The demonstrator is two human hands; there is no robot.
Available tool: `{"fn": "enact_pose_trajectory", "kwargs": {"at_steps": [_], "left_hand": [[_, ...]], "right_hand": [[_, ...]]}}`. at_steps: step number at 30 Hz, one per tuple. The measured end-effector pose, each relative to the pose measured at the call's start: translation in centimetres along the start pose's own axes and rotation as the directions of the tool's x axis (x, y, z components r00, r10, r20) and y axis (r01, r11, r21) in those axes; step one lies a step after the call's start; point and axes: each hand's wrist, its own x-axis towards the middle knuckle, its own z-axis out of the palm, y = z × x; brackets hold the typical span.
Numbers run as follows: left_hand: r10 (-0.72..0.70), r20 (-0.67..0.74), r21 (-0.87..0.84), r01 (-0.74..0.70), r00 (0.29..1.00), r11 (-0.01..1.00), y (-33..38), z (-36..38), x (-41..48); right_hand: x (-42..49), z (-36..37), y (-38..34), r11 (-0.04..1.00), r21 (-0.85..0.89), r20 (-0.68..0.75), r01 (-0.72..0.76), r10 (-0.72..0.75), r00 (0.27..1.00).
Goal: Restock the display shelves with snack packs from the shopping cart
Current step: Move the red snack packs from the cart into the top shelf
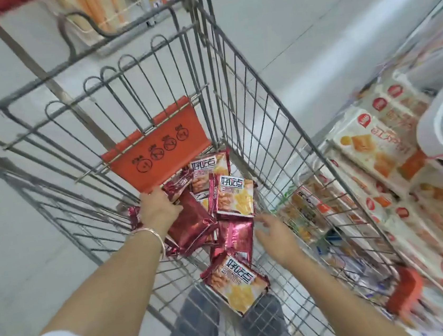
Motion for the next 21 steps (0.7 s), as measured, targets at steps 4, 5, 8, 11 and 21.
{"fn": "enact_pose_trajectory", "kwargs": {"at_steps": [4, 5, 8, 11, 21], "left_hand": [[0.046, -0.235, 0.244, 0.013, 0.971, 0.970, -0.3, 2.2, 1.0], [0.065, -0.242, 0.264, 0.002, 0.968, 0.964, -0.4, 2.5, 1.1], [0.085, -0.232, 0.242, -0.027, 0.969, 0.970, -0.1, 1.8, 1.3], [0.159, -0.209, 0.046, -0.152, 0.965, 0.987, 1.8, -1.3, 0.5], [0.288, 0.391, -0.821, 0.190, 0.874, 0.538, 3.4, -6.0, -2.6]], "right_hand": [[0.3, 1.3, 1.0, 0.998, 0.063, -0.060, 0.009, -0.005, 0.998], [0.4, 1.6, 1.0, 0.997, 0.075, -0.065, 0.013, -0.008, 0.998], [0.8, 2.1, 1.6, 0.986, 0.159, -0.068, -0.041, 0.052, 0.996], [1.9, 1.6, 1.4, 0.952, 0.290, -0.064, -0.101, 0.124, 0.990], [2.7, -2.3, -1.7, 0.849, 0.524, -0.120, -0.072, 0.157, 0.980]]}}
